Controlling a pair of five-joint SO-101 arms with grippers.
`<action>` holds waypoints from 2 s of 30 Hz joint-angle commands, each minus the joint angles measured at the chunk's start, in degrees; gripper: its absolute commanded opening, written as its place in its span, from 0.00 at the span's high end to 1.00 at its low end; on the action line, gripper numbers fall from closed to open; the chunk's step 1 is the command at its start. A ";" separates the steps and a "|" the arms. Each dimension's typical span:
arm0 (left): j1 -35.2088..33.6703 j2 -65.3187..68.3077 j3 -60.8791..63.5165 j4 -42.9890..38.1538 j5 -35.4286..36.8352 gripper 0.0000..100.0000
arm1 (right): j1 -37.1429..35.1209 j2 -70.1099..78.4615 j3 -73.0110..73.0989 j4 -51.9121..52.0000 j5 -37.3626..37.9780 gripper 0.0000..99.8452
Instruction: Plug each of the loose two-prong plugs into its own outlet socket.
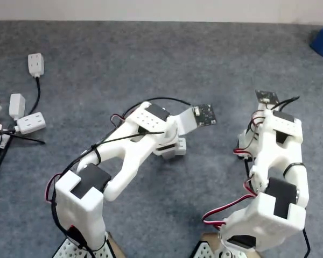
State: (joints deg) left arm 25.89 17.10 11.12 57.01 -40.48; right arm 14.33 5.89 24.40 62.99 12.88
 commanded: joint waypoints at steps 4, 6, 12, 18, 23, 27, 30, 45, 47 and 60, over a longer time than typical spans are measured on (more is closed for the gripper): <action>-0.13 -0.84 -2.24 2.46 0.70 0.78 | -1.19 -0.75 -0.75 0.57 0.97 0.99; -0.13 -0.84 -3.47 5.27 0.62 0.78 | -1.19 -0.75 -0.84 0.48 0.97 0.99; -2.51 -2.07 -10.86 13.36 0.70 0.78 | -1.19 -0.48 -2.33 1.54 0.97 0.99; -2.86 -9.01 -14.29 19.16 2.55 0.78 | -3.21 -0.57 -3.91 4.35 1.32 0.99; -7.87 -14.02 -14.46 16.35 13.98 0.78 | -10.59 -0.75 -8.75 4.62 0.88 0.99; -17.89 -15.52 -14.37 13.80 23.38 0.78 | -18.95 -0.31 -18.77 9.01 -1.58 0.99; -24.66 -15.69 -14.11 14.15 26.29 0.78 | -25.19 -0.31 -26.33 12.18 -1.49 0.99; -38.90 -15.60 -10.33 14.77 21.36 0.78 | -39.34 -12.09 -22.02 0.04 1.32 0.99; -38.99 -15.78 -7.08 10.37 21.54 0.78 | -40.22 -19.12 -15.96 -2.95 1.67 0.99; -37.32 -56.66 38.29 -26.90 21.45 0.78 | -50.07 -52.44 17.10 -11.38 4.13 0.99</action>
State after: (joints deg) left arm -12.09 -20.79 32.57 45.32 -18.51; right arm -34.81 -40.62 40.31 52.70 16.48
